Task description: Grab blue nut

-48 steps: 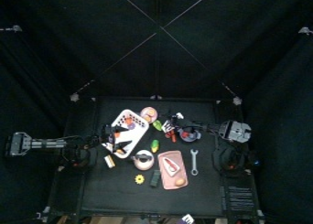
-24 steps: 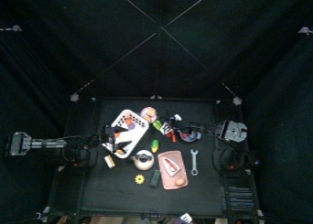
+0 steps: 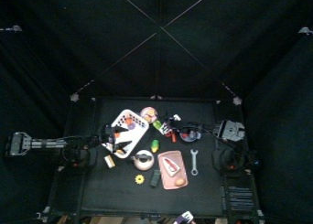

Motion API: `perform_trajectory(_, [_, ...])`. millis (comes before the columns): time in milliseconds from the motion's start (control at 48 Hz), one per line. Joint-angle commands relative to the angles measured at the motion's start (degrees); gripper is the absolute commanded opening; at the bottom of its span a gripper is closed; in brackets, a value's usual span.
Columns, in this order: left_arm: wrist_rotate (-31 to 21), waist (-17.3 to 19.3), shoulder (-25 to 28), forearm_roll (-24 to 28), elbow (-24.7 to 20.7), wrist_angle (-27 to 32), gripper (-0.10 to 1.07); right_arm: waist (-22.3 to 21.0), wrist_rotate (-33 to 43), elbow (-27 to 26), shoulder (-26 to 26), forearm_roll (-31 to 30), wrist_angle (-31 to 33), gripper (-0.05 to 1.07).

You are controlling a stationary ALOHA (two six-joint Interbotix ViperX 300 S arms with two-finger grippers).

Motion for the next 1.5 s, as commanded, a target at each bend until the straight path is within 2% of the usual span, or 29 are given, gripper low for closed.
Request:
perform_trajectory(0, [0.1,0.2,-0.1,0.0,-0.7,-0.2,1.03,-0.4,0.0,-0.6,-1.2,-0.1,0.1,0.83])
perform_trajectory(1479, [0.2,0.2,0.0,0.1,-0.7,-0.2,1.03,-3.1,-0.2,0.1,-0.7,-0.1,1.1,0.83])
